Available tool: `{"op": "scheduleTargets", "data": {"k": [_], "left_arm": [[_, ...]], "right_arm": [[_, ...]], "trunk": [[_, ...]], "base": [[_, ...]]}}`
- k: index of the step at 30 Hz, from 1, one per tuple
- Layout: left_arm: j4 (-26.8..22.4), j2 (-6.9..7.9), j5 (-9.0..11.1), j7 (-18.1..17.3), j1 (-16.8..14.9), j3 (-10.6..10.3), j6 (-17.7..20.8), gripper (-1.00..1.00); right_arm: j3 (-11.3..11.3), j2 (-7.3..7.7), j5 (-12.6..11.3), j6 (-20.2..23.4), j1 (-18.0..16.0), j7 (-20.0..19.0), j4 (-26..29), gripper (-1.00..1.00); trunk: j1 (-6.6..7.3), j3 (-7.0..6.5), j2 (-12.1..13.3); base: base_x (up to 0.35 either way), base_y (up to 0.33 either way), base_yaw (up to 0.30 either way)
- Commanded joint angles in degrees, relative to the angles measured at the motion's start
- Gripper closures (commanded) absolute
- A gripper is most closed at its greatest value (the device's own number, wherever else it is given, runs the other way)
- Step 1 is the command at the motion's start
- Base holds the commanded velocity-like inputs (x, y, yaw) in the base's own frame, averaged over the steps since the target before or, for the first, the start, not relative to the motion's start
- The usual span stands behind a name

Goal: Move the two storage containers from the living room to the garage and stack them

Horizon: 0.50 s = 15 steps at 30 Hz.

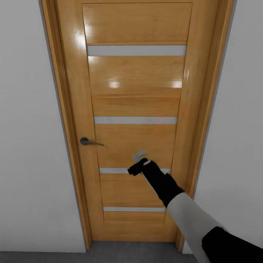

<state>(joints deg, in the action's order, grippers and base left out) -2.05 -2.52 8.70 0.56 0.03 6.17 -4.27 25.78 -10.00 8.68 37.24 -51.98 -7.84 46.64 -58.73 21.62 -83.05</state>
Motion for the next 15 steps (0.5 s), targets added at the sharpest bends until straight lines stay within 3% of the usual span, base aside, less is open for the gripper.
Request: {"op": "scheduleTargets", "data": {"k": [1, 7, 8, 9, 15], "left_arm": [[-0.06, -0.03, 0.09, 0.06, 0.01, 0.42, -0.11, -1.0], [-0.06, -0.03, 0.09, 0.06, -0.01, 0.42, -0.1, -1.0], [-0.06, -0.03, 0.09, 0.06, 0.0, 0.42, -0.12, -1.0], [-0.06, -0.03, 0.09, 0.06, -0.01, 0.42, -0.12, -1.0], [-0.06, -0.03, 0.09, 0.06, -0.01, 0.42, -0.13, -1.0]], "right_arm": [[1.85, 0.0, 0.63, -0.53, -0.04, -1.24, 1.11, -1.0], [6.0, 0.0, 0.59, -3.45, 0.01, -2.66, 2.71, -1.0], [8.79, 0.0, 0.46, -4.14, 0.03, -3.03, 2.85, -1.0], [9.45, 0.0, 0.27, -4.37, 0.18, -3.05, 2.85, -1.0], [10.65, 0.0, -0.28, -9.9, 0.47, -2.07, 2.78, -1.0]], "trunk": [[0.0, 0.06, -0.03], [0.0, 0.06, -0.03], [0.0, 0.06, -0.03], [0.0, 0.06, -0.03], [0.0, 0.06, -0.03]], "base": [[0.0, 0.0, 0.0], [0.0, 0.0, 0.0], [0.0, 0.0, 0.0], [0.0, 0.0, 0.0], [0.0, 0.0, 0.0]]}}
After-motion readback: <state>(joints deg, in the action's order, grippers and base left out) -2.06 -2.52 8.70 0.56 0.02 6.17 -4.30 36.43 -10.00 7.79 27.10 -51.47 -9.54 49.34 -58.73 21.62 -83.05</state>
